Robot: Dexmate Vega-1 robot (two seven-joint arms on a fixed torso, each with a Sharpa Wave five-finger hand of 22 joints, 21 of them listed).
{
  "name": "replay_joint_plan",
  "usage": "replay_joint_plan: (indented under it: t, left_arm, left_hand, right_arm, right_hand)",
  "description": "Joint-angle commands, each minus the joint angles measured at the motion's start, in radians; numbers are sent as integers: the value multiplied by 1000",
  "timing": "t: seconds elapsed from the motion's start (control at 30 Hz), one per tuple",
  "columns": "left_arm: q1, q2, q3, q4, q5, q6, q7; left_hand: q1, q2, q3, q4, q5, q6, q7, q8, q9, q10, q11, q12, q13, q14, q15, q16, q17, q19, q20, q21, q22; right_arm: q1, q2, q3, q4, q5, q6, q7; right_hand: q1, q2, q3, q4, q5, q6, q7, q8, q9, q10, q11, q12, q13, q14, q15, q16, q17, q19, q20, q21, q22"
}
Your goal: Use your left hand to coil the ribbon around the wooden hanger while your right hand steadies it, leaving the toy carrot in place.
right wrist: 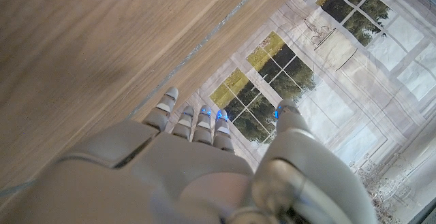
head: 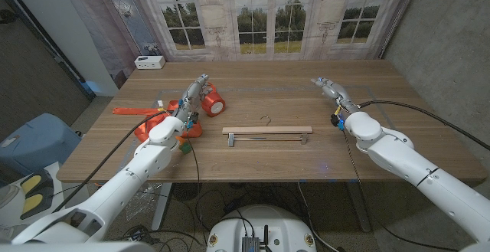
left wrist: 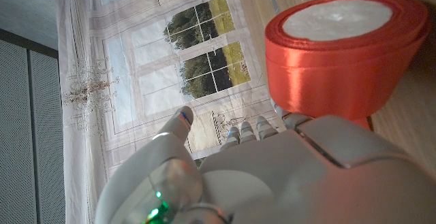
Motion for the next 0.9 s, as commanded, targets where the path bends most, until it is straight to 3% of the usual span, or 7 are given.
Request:
replay_joint_plan:
  t: [0.03, 0.33, 0.77, 0.83, 0.9]
  left_arm:
    - [6, 5, 3, -8, -4, 4, -11]
    - [12, 12, 2, -19, -6, 6, -13]
    - [17, 15, 4, -31, -7, 13, -14]
    - [18, 16, 5, -33, -4, 13, -12]
    - [19, 17, 5, -35, -4, 14, -12]
  left_hand:
    - [7, -5, 1, -4, 1, 5, 1, 4, 2, 1, 0, 4, 5, -5, 3, 3, 3, 4, 8, -1, 3]
    - [7, -5, 0, -6, 1, 5, 2, 4, 2, 2, 2, 4, 5, -5, 4, 3, 3, 4, 8, -3, 4]
    - [7, -2, 1, -7, 1, 8, 4, 4, 2, 3, 3, 4, 5, -4, 4, 4, 4, 7, 8, -6, 4]
    - [7, -2, 1, -7, 1, 9, 4, 4, 2, 4, 4, 4, 5, -4, 4, 4, 4, 7, 8, -6, 4]
    - [7, -1, 1, -8, 1, 10, 5, 4, 3, 4, 4, 4, 5, -3, 4, 4, 4, 7, 9, -7, 4]
  right_arm:
    - [-9, -52, -38, -170, -107, -230, -74]
    - [4, -62, -73, -244, -169, -352, -91]
    - [78, -79, -181, -356, -291, -595, -68]
    - [88, -79, -196, -367, -307, -624, -63]
    - [98, -81, -215, -377, -327, -652, -61]
  right_hand:
    - [23, 7, 13, -2, -1, 21, -5, 9, 2, 15, -6, 6, 3, 9, -5, 7, 2, 7, -3, 8, 3]
    - [38, 14, 23, -5, 1, 34, -17, 11, 2, 24, -16, 7, 4, 17, -15, 8, 2, 12, -15, 10, 3]
    - [57, 20, 36, -1, 5, 89, -21, 22, 3, 67, -34, 16, 5, 58, -34, 19, 4, 37, -19, 18, 3]
    - [65, 20, 41, -4, 6, 90, -22, 20, 3, 70, -35, 15, 5, 65, -33, 21, 3, 46, -26, 20, 3]
    - [80, 19, 49, -9, 7, 96, -18, 18, 3, 77, -38, 15, 5, 74, -37, 21, 2, 59, -51, 23, 3]
